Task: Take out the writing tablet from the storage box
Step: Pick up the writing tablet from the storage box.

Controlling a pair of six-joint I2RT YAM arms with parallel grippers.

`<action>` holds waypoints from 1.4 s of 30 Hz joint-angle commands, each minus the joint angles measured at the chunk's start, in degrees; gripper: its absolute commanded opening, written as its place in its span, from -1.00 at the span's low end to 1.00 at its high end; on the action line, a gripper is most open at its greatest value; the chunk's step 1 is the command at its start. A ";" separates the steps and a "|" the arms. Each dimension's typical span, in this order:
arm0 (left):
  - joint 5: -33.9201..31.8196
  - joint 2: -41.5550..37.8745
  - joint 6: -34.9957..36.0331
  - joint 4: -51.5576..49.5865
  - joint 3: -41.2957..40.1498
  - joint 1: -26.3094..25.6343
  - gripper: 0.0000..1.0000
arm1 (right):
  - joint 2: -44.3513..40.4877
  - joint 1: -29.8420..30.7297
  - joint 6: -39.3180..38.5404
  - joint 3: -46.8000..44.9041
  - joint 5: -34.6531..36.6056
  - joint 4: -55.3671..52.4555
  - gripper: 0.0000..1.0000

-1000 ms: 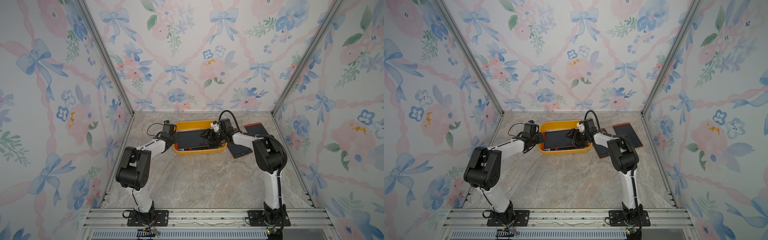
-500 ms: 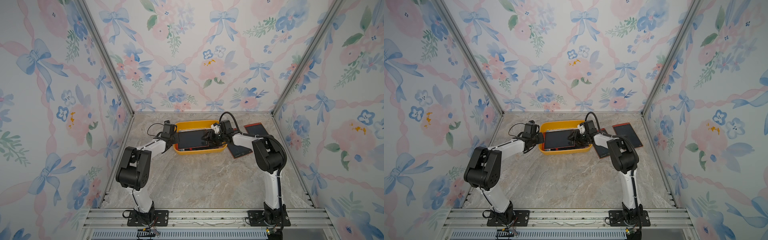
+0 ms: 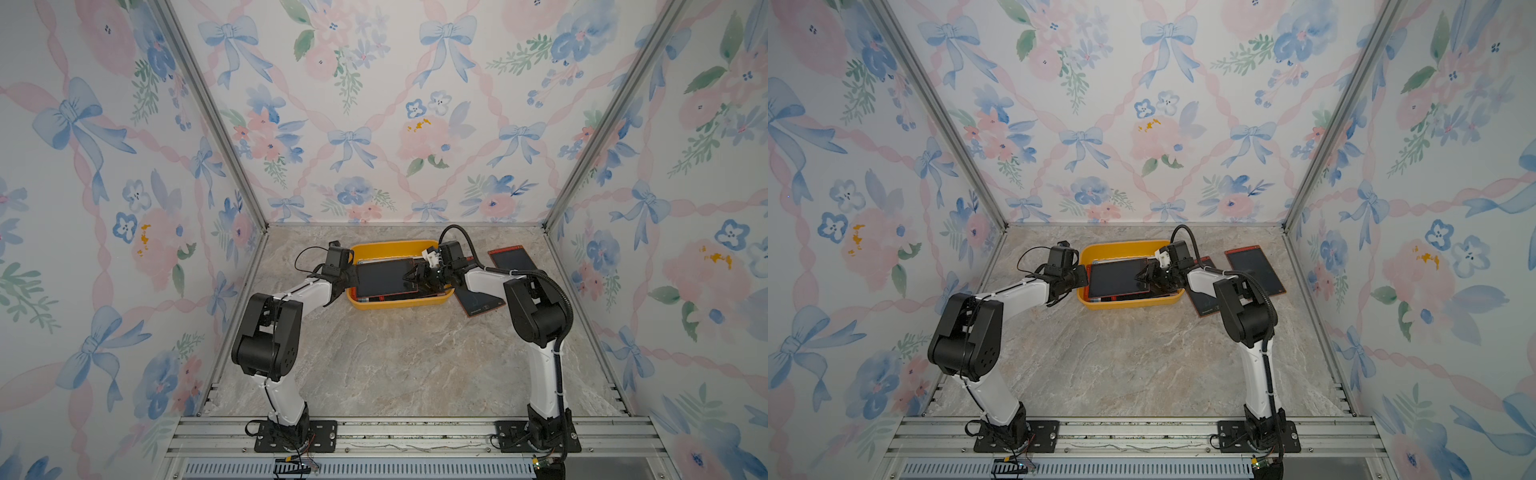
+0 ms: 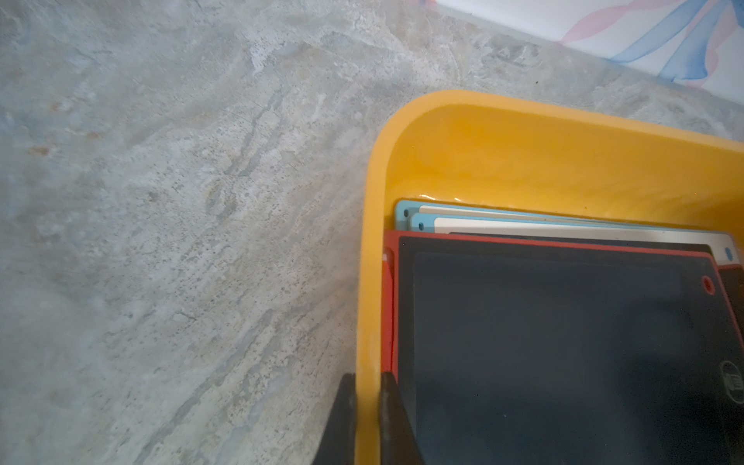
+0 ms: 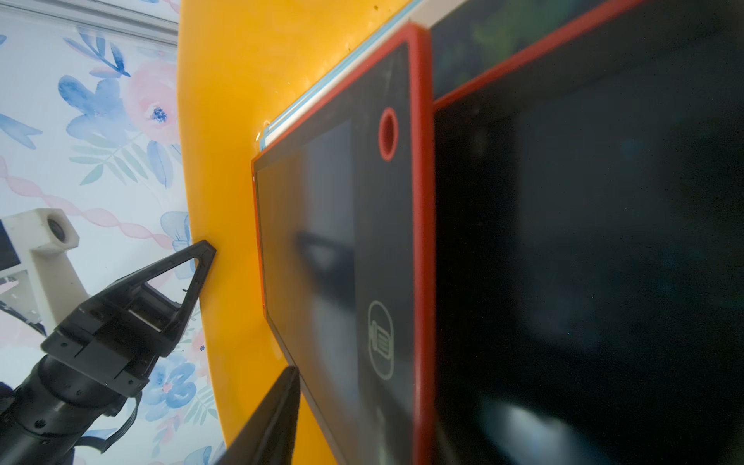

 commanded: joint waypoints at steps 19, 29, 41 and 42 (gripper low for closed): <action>3.56 1.68 -1.37 -3.64 -0.15 -1.78 -1.00 | -3.17 0.18 1.62 -4.08 -3.99 9.22 -0.29; 3.56 1.70 -1.49 -3.68 -0.07 -1.76 -1.00 | -3.82 0.16 2.59 -5.29 -4.56 11.60 -0.52; 3.49 1.27 -1.14 -3.68 0.02 -1.75 -1.00 | -5.14 0.21 2.15 -6.39 -3.68 12.55 -0.76; 3.47 1.10 -1.14 -3.68 0.00 -1.79 -1.00 | -5.33 0.21 2.07 -6.51 -3.44 12.56 -0.78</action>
